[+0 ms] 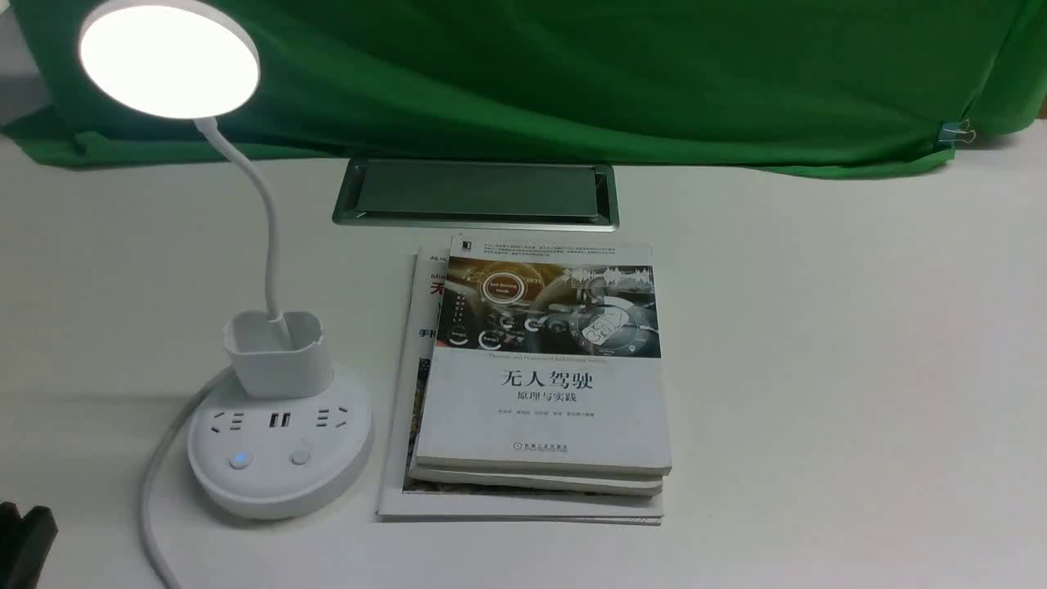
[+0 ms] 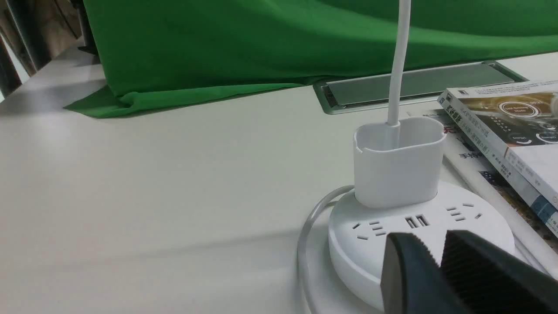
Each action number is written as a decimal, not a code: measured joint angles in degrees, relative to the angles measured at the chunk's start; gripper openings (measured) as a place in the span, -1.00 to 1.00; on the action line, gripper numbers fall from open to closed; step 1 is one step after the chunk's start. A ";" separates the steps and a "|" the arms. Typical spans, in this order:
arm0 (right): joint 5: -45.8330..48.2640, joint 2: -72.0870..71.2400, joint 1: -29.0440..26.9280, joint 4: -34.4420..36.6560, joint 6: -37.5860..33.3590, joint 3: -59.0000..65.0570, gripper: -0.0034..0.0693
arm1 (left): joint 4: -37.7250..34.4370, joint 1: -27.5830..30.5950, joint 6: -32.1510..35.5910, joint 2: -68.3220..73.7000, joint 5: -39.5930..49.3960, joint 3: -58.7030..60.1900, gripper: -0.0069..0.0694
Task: Turn off the desk lamp on the white desktop by hand.
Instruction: 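Press the power button on the round power strip under the lamp with the left gripper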
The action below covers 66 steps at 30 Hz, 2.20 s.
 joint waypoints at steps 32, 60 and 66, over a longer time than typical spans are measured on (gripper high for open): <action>0.00 0.00 0.00 0.00 0.00 0.00 -0.81 | -0.72 0.00 -20.12 3.72 -38.17 -10.86 -0.47; 0.00 0.00 0.00 0.00 0.00 0.00 -0.81 | -11.88 0.00 -8.45 67.03 33.21 -51.39 -0.41; 0.00 0.00 0.00 0.00 0.00 0.00 -0.81 | -26.91 -4.59 8.65 77.05 35.78 -51.45 -0.41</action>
